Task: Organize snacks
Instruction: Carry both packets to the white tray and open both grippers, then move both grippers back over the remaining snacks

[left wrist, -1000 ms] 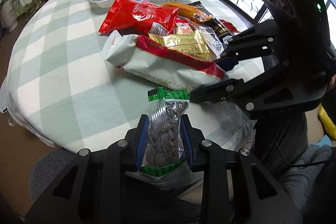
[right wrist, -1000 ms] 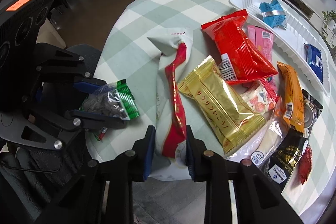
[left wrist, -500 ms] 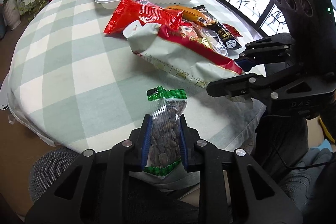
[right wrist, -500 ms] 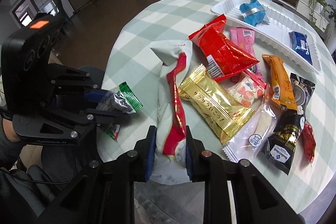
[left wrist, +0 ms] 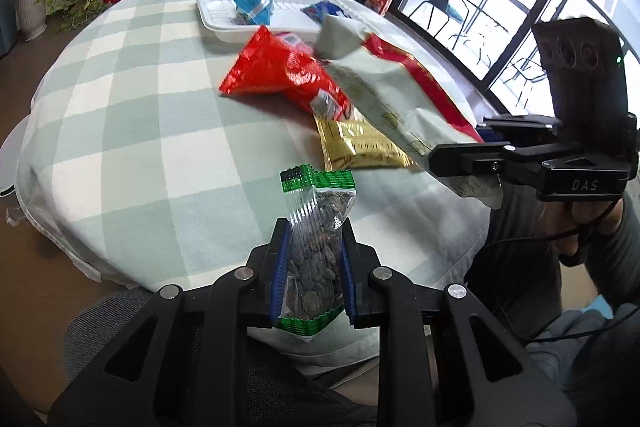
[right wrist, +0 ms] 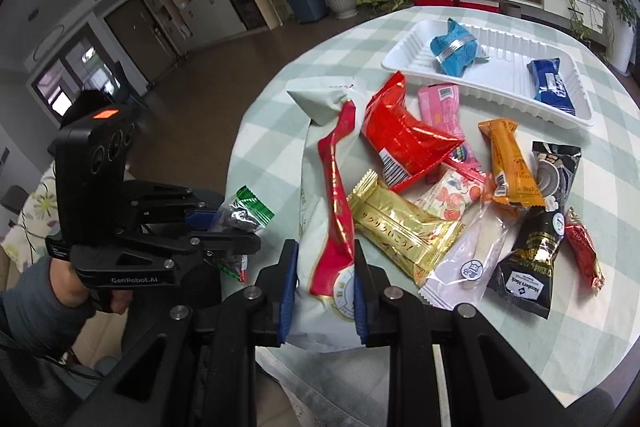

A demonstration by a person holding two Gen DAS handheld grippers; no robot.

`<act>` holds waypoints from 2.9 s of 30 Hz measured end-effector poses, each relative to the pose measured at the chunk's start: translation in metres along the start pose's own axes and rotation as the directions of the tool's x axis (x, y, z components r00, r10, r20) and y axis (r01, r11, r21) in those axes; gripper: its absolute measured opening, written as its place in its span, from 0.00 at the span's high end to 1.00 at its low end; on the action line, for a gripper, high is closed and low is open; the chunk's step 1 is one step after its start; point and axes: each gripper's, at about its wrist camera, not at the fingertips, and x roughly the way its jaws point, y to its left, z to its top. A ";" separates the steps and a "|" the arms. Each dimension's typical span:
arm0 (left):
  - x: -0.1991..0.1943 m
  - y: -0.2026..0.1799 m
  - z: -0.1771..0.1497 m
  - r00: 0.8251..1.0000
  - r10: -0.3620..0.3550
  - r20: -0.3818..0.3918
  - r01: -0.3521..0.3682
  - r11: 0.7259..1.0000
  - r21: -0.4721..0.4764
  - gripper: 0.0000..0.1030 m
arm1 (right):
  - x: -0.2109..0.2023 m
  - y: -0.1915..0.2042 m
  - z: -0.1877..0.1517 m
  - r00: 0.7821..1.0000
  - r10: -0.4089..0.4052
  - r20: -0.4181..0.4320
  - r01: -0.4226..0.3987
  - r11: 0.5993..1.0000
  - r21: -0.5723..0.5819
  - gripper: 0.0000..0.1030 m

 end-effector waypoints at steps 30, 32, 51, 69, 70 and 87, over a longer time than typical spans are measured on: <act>0.054 0.095 0.305 0.995 0.013 0.095 -0.005 0.997 -0.083 0.80 | -0.073 -0.177 0.139 0.940 -0.255 0.224 0.166 0.921 0.351 0.75; 0.078 0.096 0.318 0.998 0.038 0.055 -0.034 0.997 -0.072 0.80 | -0.052 -0.181 0.156 0.948 -0.254 0.190 0.180 0.924 0.337 0.75; 0.185 0.120 0.309 0.992 0.102 -0.072 -0.106 0.992 -0.061 0.77 | 0.081 -0.201 0.182 0.958 -0.280 -0.065 0.286 0.906 0.313 0.75; 0.175 0.111 0.306 0.991 0.129 -0.042 -0.131 0.990 -0.045 0.31 | 0.084 -0.201 0.180 0.952 -0.298 -0.075 0.306 0.902 0.305 0.65; 0.171 0.110 0.306 0.990 0.136 -0.031 -0.137 0.990 -0.042 0.26 | 0.080 -0.201 0.181 0.951 -0.302 -0.064 0.307 0.902 0.304 0.60; 0.057 0.070 0.243 0.975 0.132 0.176 -0.133 0.991 -0.007 0.00 | -0.067 -0.144 0.149 0.936 -0.250 0.250 0.160 0.930 0.331 0.21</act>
